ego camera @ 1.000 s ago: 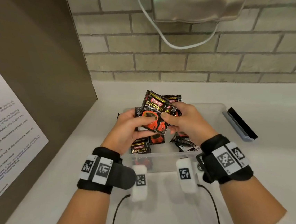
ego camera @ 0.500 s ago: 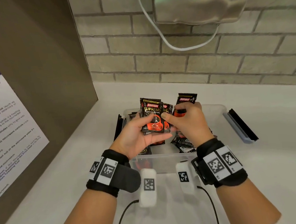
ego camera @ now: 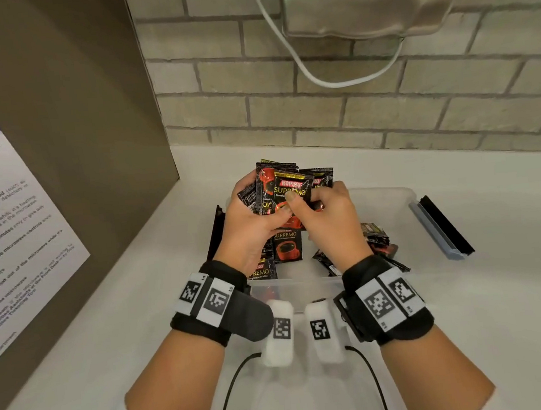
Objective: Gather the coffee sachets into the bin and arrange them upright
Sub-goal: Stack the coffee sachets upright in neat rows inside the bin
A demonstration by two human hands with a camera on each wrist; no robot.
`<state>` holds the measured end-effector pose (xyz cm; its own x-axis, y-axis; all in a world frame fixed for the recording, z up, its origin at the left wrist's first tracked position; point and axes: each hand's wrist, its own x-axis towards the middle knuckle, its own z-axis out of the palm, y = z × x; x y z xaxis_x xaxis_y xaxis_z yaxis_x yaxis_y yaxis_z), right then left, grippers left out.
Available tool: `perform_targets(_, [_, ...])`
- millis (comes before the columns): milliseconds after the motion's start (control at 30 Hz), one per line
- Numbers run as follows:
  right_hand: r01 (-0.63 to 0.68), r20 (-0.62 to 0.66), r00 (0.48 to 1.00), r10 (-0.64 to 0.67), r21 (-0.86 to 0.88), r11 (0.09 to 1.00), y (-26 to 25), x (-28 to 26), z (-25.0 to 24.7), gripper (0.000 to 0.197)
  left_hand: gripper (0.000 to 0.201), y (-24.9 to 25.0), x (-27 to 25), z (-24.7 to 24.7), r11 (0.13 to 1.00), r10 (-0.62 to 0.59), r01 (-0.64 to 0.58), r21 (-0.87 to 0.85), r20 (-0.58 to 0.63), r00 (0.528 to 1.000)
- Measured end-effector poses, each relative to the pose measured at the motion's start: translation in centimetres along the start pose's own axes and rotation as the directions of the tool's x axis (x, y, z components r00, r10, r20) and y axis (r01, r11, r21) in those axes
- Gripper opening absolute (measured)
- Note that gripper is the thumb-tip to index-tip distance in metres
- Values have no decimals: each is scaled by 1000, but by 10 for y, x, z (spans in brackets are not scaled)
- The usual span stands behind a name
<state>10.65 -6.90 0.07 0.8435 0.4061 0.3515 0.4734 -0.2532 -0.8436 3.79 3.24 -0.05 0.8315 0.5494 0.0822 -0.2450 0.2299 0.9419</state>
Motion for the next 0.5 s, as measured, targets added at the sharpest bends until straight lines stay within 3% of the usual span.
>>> perform_targets(133, [-85,33,996,82,102,991,5,1,-2,40,60,2,-1,-3,1000,-8,8,-10,52,999])
perform_targets(267, [-202,49,979,195,234,951,16,4,-11,34,43,5,0,-11,978,-108,112,-179,32,994])
perform_targets(367, [-260,72,965,251,326,909,20,3,-21,13,43,4,2,-14,993,-87,84,-83,-31,996])
perform_targets(500, [-287,17,955,296,308,907,24,6,-23,25,49,4,2,-16,999,-31,33,30,-91,995])
